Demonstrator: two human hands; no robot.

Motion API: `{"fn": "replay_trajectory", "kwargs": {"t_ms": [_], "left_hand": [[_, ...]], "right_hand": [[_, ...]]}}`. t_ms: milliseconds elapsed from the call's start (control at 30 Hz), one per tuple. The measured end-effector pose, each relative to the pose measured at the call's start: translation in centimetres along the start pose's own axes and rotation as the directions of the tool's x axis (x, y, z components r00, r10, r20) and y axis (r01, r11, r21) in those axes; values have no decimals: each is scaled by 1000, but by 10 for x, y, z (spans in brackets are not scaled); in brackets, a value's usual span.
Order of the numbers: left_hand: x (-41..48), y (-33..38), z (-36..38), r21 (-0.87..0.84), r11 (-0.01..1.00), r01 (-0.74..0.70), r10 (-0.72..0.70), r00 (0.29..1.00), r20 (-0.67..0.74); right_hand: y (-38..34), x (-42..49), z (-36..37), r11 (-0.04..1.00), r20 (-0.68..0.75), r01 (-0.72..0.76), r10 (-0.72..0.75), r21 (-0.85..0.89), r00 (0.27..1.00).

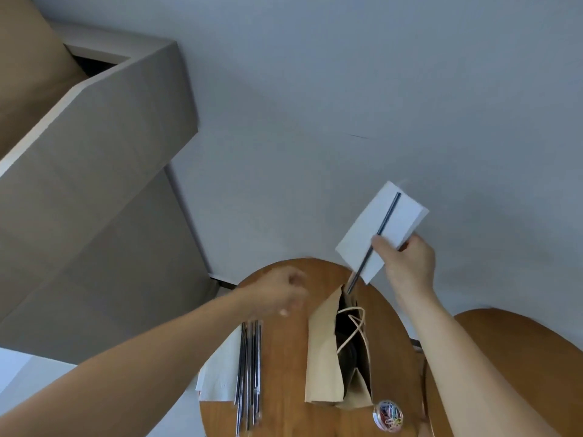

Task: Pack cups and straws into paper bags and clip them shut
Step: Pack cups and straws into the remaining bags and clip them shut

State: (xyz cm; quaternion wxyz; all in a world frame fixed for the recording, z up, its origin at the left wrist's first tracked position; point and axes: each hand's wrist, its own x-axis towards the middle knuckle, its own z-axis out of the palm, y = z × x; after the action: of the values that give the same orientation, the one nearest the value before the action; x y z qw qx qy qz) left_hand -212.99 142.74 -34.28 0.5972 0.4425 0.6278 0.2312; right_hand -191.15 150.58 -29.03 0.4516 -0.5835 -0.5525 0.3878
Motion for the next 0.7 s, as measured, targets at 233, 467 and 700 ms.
{"fn": "replay_trajectory", "kwargs": {"t_ms": [233,467,700], "left_hand": [[18,-25,102,572,811,125,-124,991,-40],[20,-27,101,382,888,255,-215,966,-143],[12,-29,84,-13,919,394,-394,915,-87]], "right_hand": [[53,-1,8,982,10,-85,88,-166,996],[69,-24,30,938,249,-120,207,-325,946],[65,-38,9,824,448,53,251,-564,858]]}}
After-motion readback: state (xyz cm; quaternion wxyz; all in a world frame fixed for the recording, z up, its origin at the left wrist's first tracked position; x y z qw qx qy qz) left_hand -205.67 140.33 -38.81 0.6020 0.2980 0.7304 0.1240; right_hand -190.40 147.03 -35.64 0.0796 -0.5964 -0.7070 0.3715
